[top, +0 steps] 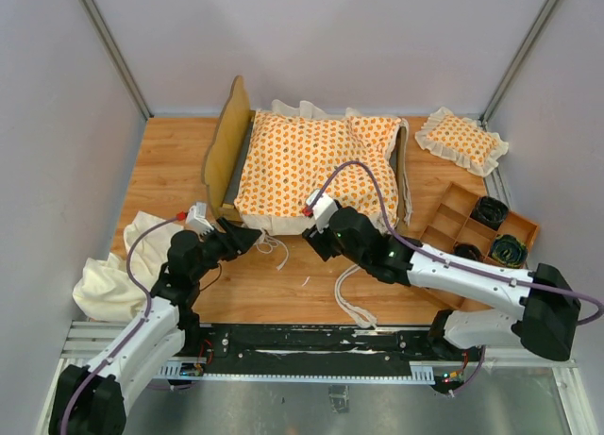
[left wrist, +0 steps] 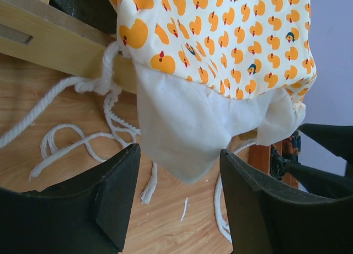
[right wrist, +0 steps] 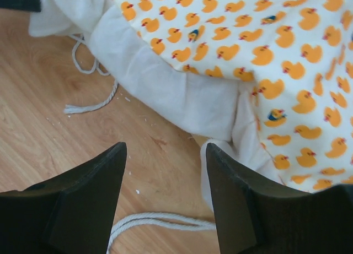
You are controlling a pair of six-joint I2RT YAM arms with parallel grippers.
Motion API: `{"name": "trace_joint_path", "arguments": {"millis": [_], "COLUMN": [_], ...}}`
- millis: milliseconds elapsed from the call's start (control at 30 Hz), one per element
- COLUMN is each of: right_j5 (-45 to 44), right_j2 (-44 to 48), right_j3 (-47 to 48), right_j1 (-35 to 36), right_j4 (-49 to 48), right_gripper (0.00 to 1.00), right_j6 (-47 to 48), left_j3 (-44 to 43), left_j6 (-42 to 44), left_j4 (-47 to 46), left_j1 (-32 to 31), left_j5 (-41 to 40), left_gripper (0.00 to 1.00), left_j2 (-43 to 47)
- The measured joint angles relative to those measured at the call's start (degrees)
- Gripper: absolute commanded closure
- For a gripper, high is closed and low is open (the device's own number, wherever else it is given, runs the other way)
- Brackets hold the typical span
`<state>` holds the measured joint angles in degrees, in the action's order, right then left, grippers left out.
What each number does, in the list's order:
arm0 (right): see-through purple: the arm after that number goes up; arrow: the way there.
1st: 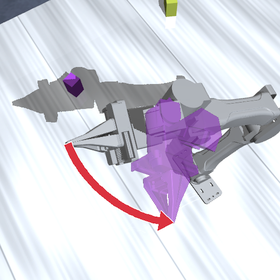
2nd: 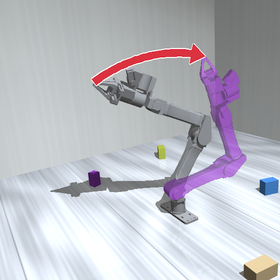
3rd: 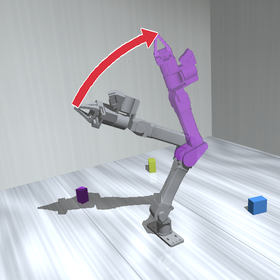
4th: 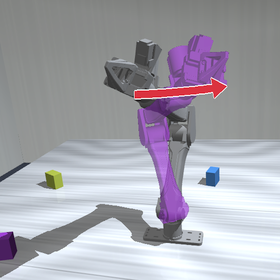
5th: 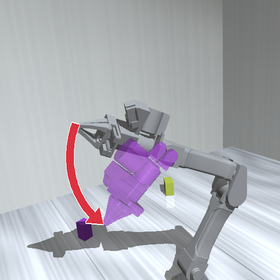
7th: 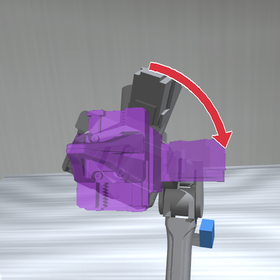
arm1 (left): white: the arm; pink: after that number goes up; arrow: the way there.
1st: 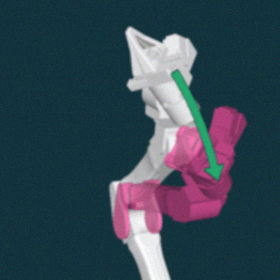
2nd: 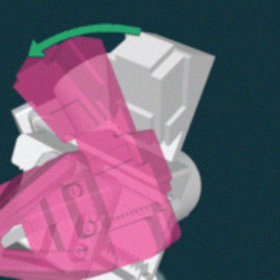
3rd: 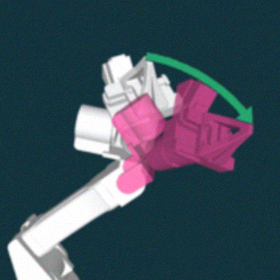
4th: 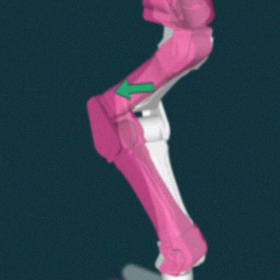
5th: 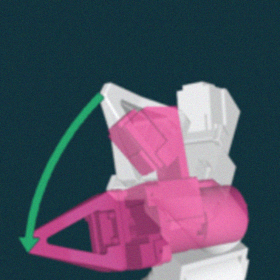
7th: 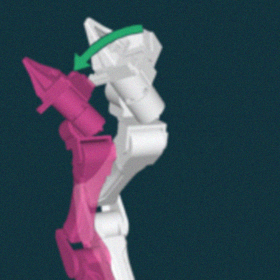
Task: Set up the pet bed
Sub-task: Adjust the mattress on the bed frame.
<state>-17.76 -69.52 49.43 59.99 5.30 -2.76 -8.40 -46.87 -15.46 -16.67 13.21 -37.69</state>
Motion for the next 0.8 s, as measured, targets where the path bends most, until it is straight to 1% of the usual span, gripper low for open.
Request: {"name": "trace_joint_path", "arguments": {"millis": [67,167,233,300,367,433,467,500,533,567,700,800], "right_j5": [2.51,4.42,4.72,4.13,2.78,1.42,0.96,0.31,-0.24,-0.15,0.13,0.66], "right_j2": [-1.42,-6.08,-10.08,-14.86,-19.3,-21.7,-21.97,-21.99,-21.55,-20.83,-16.59,-14.51], "right_j3": [-2.16,-3.32,-2.75,-1.2,0.59,1.2,1.2,1.22,1.22,1.18,0.85,0.87], "right_j1": [0.0,0.0,-0.17,-0.42,-0.57,-0.57,-0.57,-0.57,-0.61,-0.68,-0.66,-0.9], "right_j4": [-4.04,-9.94,-13.25,-15.56,-17.57,-18.91,-19.12,-19.37,-19.78,-19.56,-19.47,-19.19], "right_gripper": [0.33,0.33,0.36,0.45,0.56,0.75,0.88,0.96,0.99,1.0,1.0,1.0], "right_j6": [4.61,13.31,18.45,23.5,28.04,31.15,32.39,33.4,33.86,34.16,34.18,33.75], "left_j3": [0.5,1.53,2.45,2.58,2.51,2.19,2.05,1.75,1.29,0.74,-3.23,-6.51], "left_j6": [-0.85,-2.38,-3.67,-4.44,-4.83,-5.14,-5.38,-5.18,-5.22,-5.25,-3.43,-1.81], "left_j4": [-0.11,-2.03,-4.28,-5.55,-6.91,-7.56,-7.56,-7.54,-7.5,-7.45,-5.27,-1.53], "left_j1": [0.0,-0.02,-0.02,-0.02,-0.04,-0.04,-0.02,-0.04,-0.04,-0.07,-0.2,-0.24], "left_j5": [0.11,0.11,-0.07,-0.42,-0.72,-1.14,-1.46,-1.84,-2.05,-2.27,-5.7,-11.32], "left_gripper": [0.33,0.32,0.32,0.35,0.46,0.58,0.69,0.81,0.94,0.99,1.0,1.0], "left_j2": [0.17,0.28,-0.42,-2.19,-4.55,-7.89,-9.03,-10.29,-11.21,-11.89,-13.09,-12.09]}}
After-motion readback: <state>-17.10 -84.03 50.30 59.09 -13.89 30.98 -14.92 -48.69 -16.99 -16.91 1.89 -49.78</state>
